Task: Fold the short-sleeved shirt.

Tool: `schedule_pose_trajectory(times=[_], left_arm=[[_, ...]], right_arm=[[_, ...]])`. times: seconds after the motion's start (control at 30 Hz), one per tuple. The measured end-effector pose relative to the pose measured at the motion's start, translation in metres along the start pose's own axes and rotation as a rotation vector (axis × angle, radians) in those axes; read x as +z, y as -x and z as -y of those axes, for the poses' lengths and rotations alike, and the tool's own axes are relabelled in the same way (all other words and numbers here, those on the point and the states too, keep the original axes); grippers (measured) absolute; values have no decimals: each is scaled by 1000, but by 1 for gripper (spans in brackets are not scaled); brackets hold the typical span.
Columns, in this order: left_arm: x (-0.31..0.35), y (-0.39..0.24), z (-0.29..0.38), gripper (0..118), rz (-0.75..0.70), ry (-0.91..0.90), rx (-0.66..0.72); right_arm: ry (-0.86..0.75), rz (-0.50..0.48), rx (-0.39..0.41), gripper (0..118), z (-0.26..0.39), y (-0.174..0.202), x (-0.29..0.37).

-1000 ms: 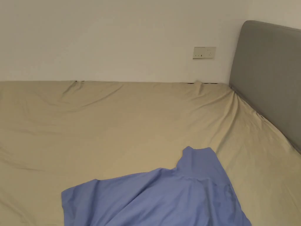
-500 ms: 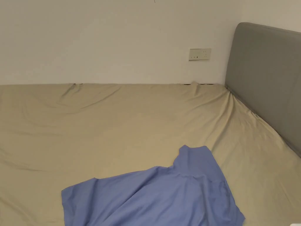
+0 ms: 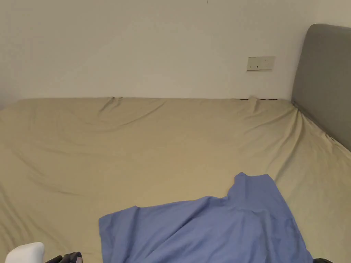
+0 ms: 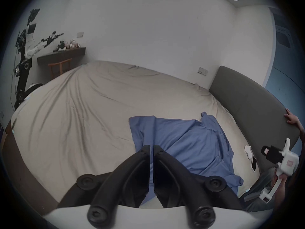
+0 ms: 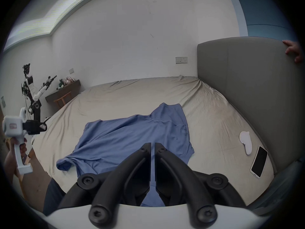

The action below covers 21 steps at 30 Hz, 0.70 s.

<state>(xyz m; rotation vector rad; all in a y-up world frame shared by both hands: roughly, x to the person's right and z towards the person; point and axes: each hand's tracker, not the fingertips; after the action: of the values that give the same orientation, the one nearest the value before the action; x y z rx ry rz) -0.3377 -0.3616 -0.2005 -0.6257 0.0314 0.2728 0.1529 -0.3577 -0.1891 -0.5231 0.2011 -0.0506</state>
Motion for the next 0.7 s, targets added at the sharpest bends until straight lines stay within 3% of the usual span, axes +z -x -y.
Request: schedule_pose_trajectory(times=[0.27, 0.3, 0.33, 0.37, 0.4, 0.47, 0.53, 0.63, 0.7], left_arm=[[-146, 20, -78, 4, -48, 216, 75], [-170, 24, -85, 17, -69, 246, 87], [-193, 29, -91, 42, -114, 277, 85], [-212, 34, -93, 89, -132, 309, 89], [-237, 40, -94, 118, -148, 358, 97], [-276, 52, -89, 117, -186, 446, 112], [-303, 59, -74, 117, -241, 424, 139], [-333, 65, -49, 117, -222, 467, 150], [-334, 55, -45, 110, -271, 519, 87]], right_arm=[[51, 23, -38, 6, -7, -12, -39], [62, 27, -51, 6, -8, -14, -47], [72, 31, -60, 7, -8, -16, -54], [80, 32, -66, 6, -9, -17, -60], [87, 38, -71, 7, -9, -18, -67], [98, 47, -78, 6, -10, -21, -78], [115, 54, -91, 6, -9, -24, -89], [148, 65, -105, 7, -5, -30, -106], [170, 72, -106, 7, -4, -32, -117]])
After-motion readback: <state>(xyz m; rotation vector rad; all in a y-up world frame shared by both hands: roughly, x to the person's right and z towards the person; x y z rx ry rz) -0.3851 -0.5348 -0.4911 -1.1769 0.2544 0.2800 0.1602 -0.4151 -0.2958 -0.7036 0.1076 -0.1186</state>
